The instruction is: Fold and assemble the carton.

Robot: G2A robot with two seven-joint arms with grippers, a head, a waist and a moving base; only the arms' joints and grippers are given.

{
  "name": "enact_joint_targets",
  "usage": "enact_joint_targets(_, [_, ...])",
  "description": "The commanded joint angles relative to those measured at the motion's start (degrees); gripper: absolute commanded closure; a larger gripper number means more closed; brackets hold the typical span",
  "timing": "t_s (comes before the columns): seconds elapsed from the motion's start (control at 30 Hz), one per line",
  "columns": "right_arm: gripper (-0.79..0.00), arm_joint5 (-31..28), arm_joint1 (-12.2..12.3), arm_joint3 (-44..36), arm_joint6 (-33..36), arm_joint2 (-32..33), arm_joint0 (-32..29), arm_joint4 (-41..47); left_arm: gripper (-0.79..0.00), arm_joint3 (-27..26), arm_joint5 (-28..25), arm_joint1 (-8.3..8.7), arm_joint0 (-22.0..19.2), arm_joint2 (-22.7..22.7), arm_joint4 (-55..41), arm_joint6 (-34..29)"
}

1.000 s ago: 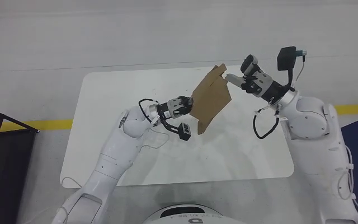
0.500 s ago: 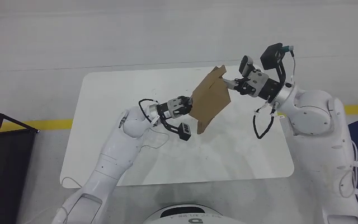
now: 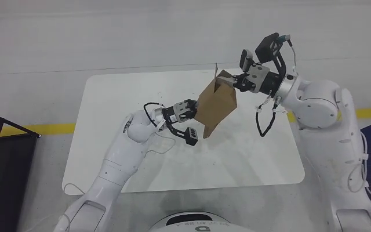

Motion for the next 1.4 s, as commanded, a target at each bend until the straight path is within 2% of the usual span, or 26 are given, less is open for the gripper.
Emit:
enact_joint_targets(0.0, [-0.785, 0.09, -0.01, 0.20, 0.14, -0.44, 0.62, 0.10, 0.000, 0.00, 0.00, 0.00, 0.00, 0.00, 0.00, 0.00])
enact_joint_targets(0.2, [-0.785, 0.35, 0.28, -0.43, -4.12, 3.28, -0.54, 2.02, 0.000, 0.00, 0.00, 0.00, 0.00, 0.00, 0.00, 0.00])
enact_joint_targets(0.4, [-0.785, -0.53, 0.79, -4.77, -9.40, 9.28, -7.40, 1.78, 0.000, 0.00, 0.00, 0.00, 0.00, 0.00, 0.00, 0.00])
enact_joint_targets(0.6, [-0.785, -1.66, 1.20, -7.48, -7.01, 9.81, -12.20, -1.44, 0.000, 0.00, 0.00, 0.00, 0.00, 0.00, 0.00, 0.00])
enact_joint_targets(1.03, [-0.785, -1.12, 1.28, -4.87, -4.98, 5.91, -10.74, -2.69, 0.000, 0.00, 0.00, 0.00, 0.00, 0.00, 0.00, 0.00])
enact_joint_targets(1.23, [-0.785, -0.95, 1.25, -4.54, -10.09, 8.51, -10.37, 1.65, 0.000, 0.00, 0.00, 0.00, 0.00, 0.00, 0.00, 0.00])
enact_joint_targets(1.37, [-0.785, 0.43, 1.31, -3.96, -10.56, 9.05, -10.72, 0.86, 0.000, 0.00, 0.00, 0.00, 0.00, 0.00, 0.00, 0.00])
